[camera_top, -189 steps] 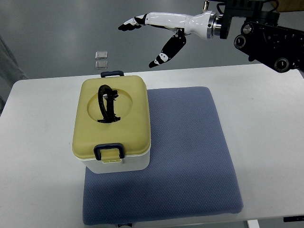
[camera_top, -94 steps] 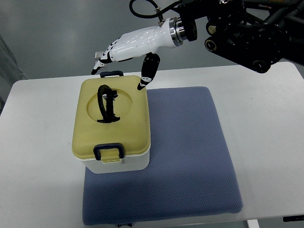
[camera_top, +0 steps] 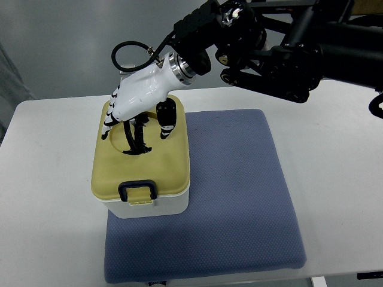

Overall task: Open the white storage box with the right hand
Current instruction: 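Lower the right hand onto the lid and grip the black handle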

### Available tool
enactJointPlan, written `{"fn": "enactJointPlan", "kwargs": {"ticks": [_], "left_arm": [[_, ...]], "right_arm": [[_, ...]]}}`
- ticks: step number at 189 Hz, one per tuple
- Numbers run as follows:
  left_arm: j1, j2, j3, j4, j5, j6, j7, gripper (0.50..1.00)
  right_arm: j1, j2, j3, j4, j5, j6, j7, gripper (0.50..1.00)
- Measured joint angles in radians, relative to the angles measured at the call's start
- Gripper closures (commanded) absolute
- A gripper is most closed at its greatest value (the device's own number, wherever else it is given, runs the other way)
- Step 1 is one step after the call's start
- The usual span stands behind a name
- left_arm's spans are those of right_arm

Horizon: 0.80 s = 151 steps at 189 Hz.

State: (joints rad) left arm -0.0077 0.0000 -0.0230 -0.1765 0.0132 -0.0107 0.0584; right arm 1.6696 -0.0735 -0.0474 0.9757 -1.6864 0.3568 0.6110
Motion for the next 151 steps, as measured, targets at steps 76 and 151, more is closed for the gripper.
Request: {"fn": "enactJointPlan", "kwargs": {"ticks": [76, 151], "left_arm": [[0.0, 0.0, 0.0, 0.0, 0.0, 0.0, 0.0, 0.5], [0.0, 0.0, 0.0, 0.0, 0.0, 0.0, 0.0, 0.5]], "right_arm": [[0.001, 0.012, -0.003, -0.012, -0.039, -0.042, 0.0, 0.74], [-0.018, 0.02, -0.009, -0.032, -0.056, -0.066, 0.0, 0.844]]}}
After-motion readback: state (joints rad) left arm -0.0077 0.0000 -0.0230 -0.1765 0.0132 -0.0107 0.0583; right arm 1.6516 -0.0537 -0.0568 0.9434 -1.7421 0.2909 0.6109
